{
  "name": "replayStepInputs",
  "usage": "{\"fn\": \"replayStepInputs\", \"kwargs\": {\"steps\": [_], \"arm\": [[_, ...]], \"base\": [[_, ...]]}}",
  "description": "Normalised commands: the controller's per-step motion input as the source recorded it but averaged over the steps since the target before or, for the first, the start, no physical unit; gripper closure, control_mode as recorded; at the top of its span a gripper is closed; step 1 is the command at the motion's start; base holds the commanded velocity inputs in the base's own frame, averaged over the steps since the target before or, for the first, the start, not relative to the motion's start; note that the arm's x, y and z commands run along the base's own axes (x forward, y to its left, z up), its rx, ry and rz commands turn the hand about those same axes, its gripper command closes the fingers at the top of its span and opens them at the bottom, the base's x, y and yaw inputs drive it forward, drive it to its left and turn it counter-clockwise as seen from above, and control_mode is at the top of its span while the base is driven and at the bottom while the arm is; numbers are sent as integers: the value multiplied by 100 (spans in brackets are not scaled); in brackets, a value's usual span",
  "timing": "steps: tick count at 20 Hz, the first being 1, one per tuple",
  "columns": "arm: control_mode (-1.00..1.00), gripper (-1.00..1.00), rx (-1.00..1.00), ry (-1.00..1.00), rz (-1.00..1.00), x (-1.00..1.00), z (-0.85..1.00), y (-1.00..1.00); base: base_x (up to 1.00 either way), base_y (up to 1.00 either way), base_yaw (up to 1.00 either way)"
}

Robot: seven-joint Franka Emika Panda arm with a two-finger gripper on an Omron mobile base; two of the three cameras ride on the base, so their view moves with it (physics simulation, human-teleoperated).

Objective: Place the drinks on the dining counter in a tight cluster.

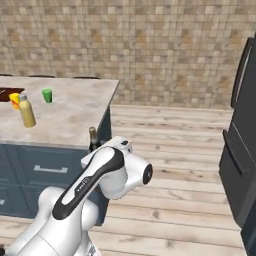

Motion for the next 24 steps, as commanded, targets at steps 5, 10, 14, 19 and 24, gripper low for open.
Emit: {"fn": "replayStepInputs", "kwargs": {"steps": [5,10,14,19,24], "arm": [[100,100,0,0,0,0,0,0],[100,100,0,0,0,0,0,0],[100,100,0,0,0,0,0,0],[100,100,0,0,0,0,0,0],[100,100,0,0,0,0,0,0]], "base": [[37,41,24],[52,30,10],[54,19,0],[36,34,0],[23,48,0]]}}
